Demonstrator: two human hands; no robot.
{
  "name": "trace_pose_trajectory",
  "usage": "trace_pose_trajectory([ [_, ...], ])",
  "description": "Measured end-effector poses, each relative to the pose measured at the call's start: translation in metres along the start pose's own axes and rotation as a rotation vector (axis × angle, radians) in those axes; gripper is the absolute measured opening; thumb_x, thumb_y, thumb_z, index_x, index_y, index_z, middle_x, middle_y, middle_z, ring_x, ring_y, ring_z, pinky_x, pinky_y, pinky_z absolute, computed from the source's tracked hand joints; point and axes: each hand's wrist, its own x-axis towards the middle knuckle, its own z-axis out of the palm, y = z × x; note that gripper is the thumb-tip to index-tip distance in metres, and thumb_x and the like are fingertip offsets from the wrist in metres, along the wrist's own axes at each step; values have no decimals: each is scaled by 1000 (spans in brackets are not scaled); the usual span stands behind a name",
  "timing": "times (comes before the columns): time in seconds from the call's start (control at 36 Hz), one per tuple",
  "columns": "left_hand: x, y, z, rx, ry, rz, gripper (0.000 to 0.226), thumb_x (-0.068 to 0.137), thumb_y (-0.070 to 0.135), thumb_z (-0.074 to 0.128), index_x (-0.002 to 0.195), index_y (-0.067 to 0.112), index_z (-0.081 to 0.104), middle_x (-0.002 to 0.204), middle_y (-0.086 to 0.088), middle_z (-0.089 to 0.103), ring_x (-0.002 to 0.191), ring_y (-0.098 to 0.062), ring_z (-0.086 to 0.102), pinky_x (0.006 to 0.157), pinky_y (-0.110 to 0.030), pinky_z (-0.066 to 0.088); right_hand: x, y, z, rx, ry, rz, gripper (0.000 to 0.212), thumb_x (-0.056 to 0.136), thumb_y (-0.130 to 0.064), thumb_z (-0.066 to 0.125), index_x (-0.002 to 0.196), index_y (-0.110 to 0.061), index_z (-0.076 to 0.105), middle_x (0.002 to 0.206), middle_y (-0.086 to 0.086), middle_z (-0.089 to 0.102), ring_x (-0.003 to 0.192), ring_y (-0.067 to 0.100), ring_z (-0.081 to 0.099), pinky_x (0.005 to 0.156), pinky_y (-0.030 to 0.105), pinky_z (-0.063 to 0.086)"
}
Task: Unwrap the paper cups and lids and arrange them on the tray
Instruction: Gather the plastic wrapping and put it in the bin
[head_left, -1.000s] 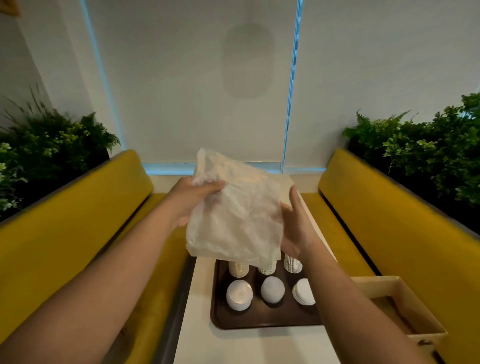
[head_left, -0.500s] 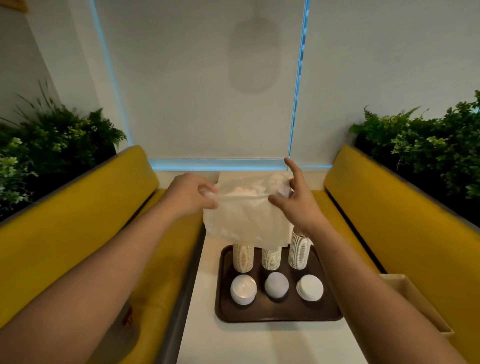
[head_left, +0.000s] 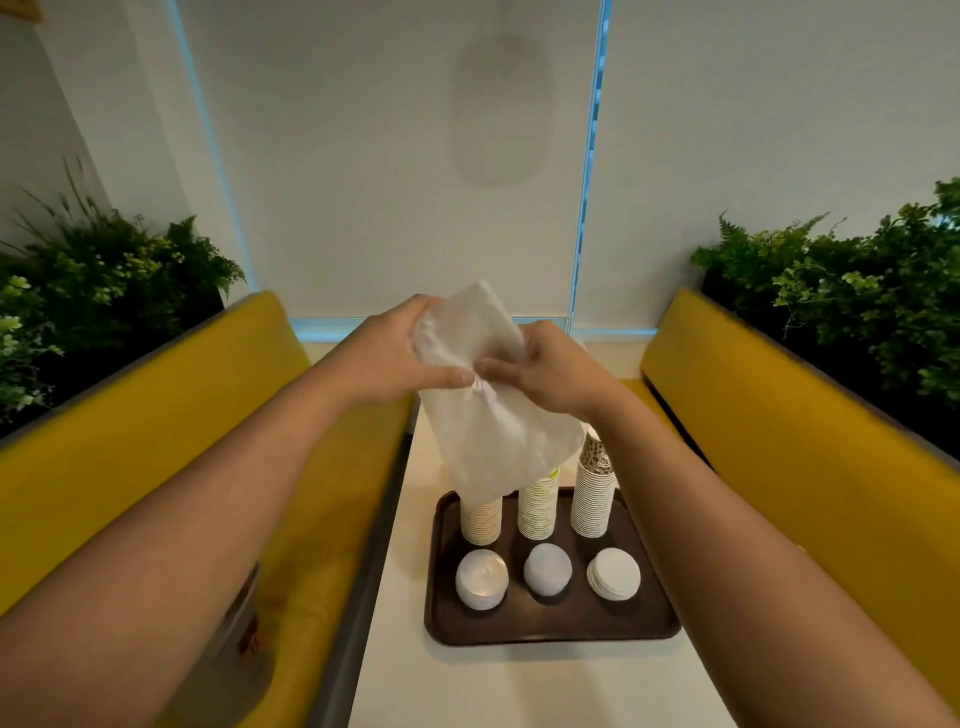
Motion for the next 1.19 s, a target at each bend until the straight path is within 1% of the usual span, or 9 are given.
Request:
trace_pose_trajectory([
  [0.19,-4,-10,8,-622,1,-331,112,52,74,90,146,26,53,128,3,71,114,-16,70,98,-38,56,-4,20,14,698,250,174,18,98,-19,74,111,-6,76,108,16,79,102,33,76,99,56,58],
  [0.33,-13,-4,35,-755,-102,-378,35,91,23,79,122,10,70,113,-9,79,100,-26,77,85,-39,63,-6,18,35,829,163,203,34,100,-23,72,129,-5,68,119,17,76,111,36,74,103,59,56],
  [0.47,-11,-14,41,-745,66,-402,83,88,19,83,156,31,38,121,-1,75,98,-22,77,83,-44,64,-10,33,44,719,233,344,100,93,-18,79,164,-38,12,110,6,79,101,27,77,98,58,58],
  [0.58,-13,-20,48,-734,53,-263,108,94,8,76,160,56,4,93,11,80,91,-16,78,70,-32,64,-11,40,42,751,328,362,95,95,-6,70,158,-54,19,102,11,79,94,32,78,89,54,63],
  [0.75,-8,-15,35,-317,-104,-157,71,73,18,95,136,34,67,120,21,68,108,2,67,79,-5,49,-9,42,35,628,221,306,24,100,-9,63,116,-18,77,110,10,76,99,26,69,92,43,58],
  [0.86,-2,-12,36,-26,2,-142,30,75,21,93,99,34,80,88,14,74,73,5,65,71,-20,47,-13,33,21,187,-36,234,60,82,-29,89,135,-13,65,119,3,71,101,14,69,93,29,56],
  [0.97,3,-9,34,12,118,-128,17,80,25,88,87,36,77,97,11,69,94,-12,66,75,-28,51,-11,24,22,-304,-48,97,35,86,-26,83,116,-10,75,100,6,67,90,20,60,72,27,45],
  [1.11,5,-10,21,77,-5,-100,48,73,40,93,112,36,66,137,7,36,125,-11,40,105,-27,39,-7,23,10,-95,-3,89,12,93,-23,75,90,-12,78,90,4,52,93,23,53,78,36,45],
  [1.19,2,-13,16,-72,-39,-87,46,77,35,92,108,31,59,129,9,54,108,-13,54,88,-27,47,-8,20,3,200,-84,144,21,94,-10,72,78,-23,76,87,2,69,88,23,65,89,46,55],
])
